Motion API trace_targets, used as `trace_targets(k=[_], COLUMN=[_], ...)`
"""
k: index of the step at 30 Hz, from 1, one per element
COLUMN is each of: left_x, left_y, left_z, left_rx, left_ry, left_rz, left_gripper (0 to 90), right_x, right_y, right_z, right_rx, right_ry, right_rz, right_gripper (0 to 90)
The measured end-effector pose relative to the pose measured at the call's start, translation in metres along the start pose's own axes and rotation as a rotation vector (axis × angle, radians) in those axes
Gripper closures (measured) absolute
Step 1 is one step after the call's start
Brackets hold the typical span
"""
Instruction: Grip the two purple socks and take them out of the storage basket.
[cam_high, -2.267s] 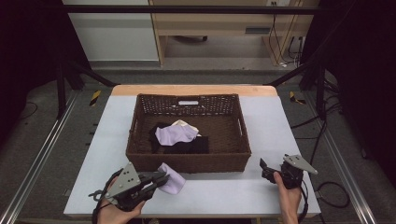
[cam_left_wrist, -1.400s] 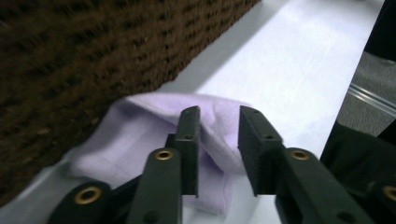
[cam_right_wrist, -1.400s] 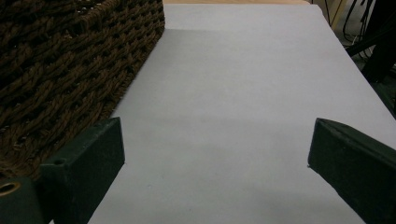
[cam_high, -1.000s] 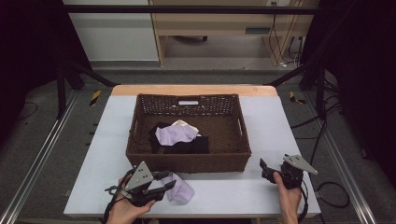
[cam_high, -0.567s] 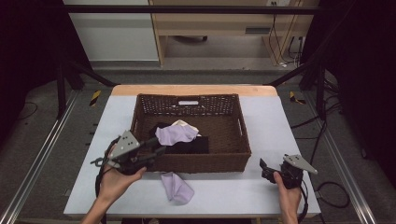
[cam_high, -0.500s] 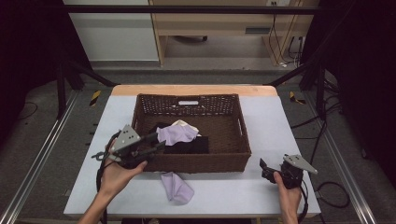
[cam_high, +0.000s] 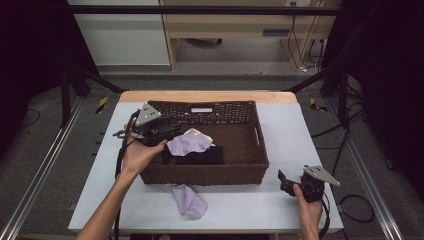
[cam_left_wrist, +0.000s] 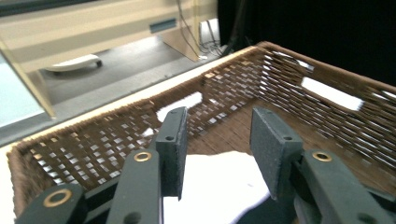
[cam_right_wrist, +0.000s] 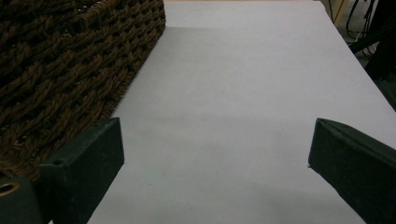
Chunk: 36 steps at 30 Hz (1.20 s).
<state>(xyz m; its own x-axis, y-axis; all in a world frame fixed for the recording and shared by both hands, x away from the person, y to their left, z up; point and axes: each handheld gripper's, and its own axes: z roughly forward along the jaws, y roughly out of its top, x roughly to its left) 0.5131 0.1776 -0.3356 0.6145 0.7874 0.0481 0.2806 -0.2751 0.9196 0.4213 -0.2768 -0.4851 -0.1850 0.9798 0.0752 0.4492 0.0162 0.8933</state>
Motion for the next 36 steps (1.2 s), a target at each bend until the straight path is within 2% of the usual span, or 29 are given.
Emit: trace_targets(k=[2, 5, 6, 8, 11, 18, 21, 29, 36], left_x=[0.007, 0.018, 0.018, 0.024, 0.031, 0.034, 0.034, 0.028, 0.028], left_y=[-0.003, -0.014, -0.014, -0.022, -0.034, -0.056, -0.059, -0.065, -0.068], left_z=[0.012, 0.031, 0.031, 0.04, 0.048, 0.057, 0.06, 0.067, 0.069], left_rx=[0.012, 0.068, 0.068, 0.104, 0.136, 0.214, 0.223, 0.326, 0.346], left_ry=[0.022, 0.074, 0.074, 0.11, 0.112, 0.129, 0.129, 0.168, 0.166], left_rz=[-0.018, -0.021, -0.021, -0.046, -0.075, -0.075, -0.089, -0.017, -0.043], left_gripper=[56.6, 54.3, 53.6, 53.3, 54.3, 53.4, 53.2, 49.9, 43.2], right_x=[0.0, 0.0, 0.0, 0.0, 0.0, 0.0, 0.0, 0.001, 0.0], right_y=[0.0, 0.0, 0.0, 0.0, 0.0, 0.0, 0.0, 0.0, 0.0], right_z=[0.0, 0.0, 0.0, 0.0, 0.0, 0.0, 0.0, 0.0, 0.0], right_rx=[-0.002, -0.003, -0.003, -0.002, 0.0, 0.0, 0.0, -0.004, 0.001], right_ry=[-0.001, 0.001, 0.001, 0.002, 0.003, 0.001, 0.002, -0.005, -0.001], right_rz=[0.0, -0.005, -0.005, -0.005, -0.001, -0.005, -0.005, -0.006, -0.004], right_gripper=[3.8, 3.8, 3.8, 3.8, 3.8, 3.8, 3.8, 3.8, 3.8])
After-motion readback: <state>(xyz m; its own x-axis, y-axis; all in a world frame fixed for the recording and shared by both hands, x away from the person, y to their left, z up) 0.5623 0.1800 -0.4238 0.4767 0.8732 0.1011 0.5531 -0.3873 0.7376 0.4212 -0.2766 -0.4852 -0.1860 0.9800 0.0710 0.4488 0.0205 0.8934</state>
